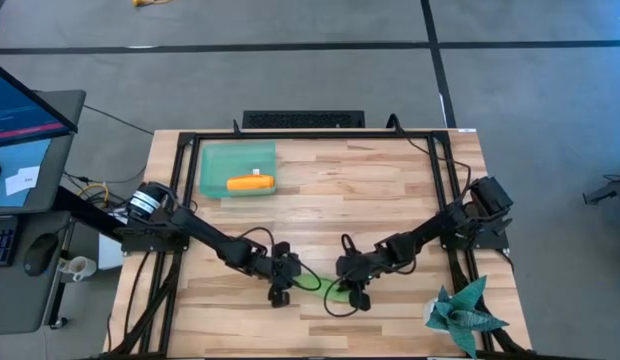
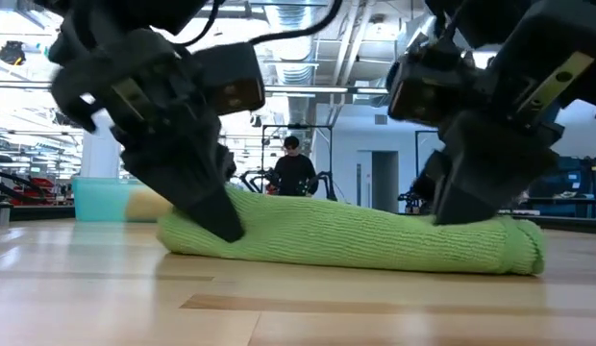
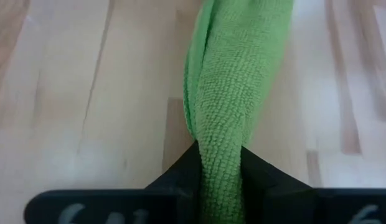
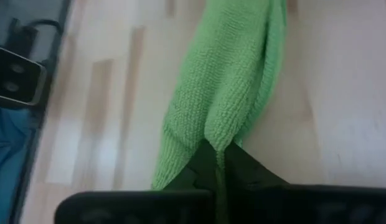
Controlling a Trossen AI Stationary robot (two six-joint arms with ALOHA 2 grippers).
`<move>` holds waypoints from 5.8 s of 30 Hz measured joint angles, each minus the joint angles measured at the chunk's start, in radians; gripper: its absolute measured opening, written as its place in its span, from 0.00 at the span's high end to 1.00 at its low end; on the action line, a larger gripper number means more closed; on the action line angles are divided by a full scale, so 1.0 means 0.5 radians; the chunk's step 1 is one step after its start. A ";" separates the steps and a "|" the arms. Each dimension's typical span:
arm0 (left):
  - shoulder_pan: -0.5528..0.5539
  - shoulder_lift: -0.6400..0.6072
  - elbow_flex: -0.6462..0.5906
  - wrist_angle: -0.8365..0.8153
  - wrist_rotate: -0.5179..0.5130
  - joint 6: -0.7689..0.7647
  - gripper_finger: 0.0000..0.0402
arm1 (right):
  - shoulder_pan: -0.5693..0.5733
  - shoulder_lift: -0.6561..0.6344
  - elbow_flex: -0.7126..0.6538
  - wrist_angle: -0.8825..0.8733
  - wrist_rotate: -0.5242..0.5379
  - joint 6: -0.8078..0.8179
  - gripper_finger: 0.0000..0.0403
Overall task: Roll microfiber towels into tight, uniform cylinder then place into a basket
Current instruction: Put the rolled green microfiber cloth into the bin, then return to Home Position
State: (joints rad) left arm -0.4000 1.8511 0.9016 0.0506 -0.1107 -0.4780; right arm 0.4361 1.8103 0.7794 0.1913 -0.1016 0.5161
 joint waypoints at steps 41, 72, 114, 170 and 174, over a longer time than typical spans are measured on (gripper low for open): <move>1.239 -1.495 0.011 -1.797 -0.156 0.621 0.89 | -1.209 -0.008 1.077 -0.449 -0.268 -1.365 0.97; 2.540 -1.445 0.005 -1.774 -0.234 1.217 0.89 | -1.676 1.211 2.610 -0.842 -0.613 -1.440 0.96; 2.575 -0.966 0.002 -1.834 -0.277 1.210 0.59 | -1.636 1.437 2.917 -1.116 -0.556 -1.411 0.97; 2.574 -1.663 0.008 -2.098 0.053 1.313 0.58 | -1.597 1.192 2.914 -1.548 -0.264 -1.512 0.46; 2.573 -1.755 -0.026 -2.050 0.260 1.306 0.58 | -1.556 1.012 2.915 -1.906 -0.278 -1.633 0.50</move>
State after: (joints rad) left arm 0.8864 0.9739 0.8888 -0.9745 0.0190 0.1750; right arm -0.3417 2.3163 2.2368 -0.7619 -0.2405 -0.3003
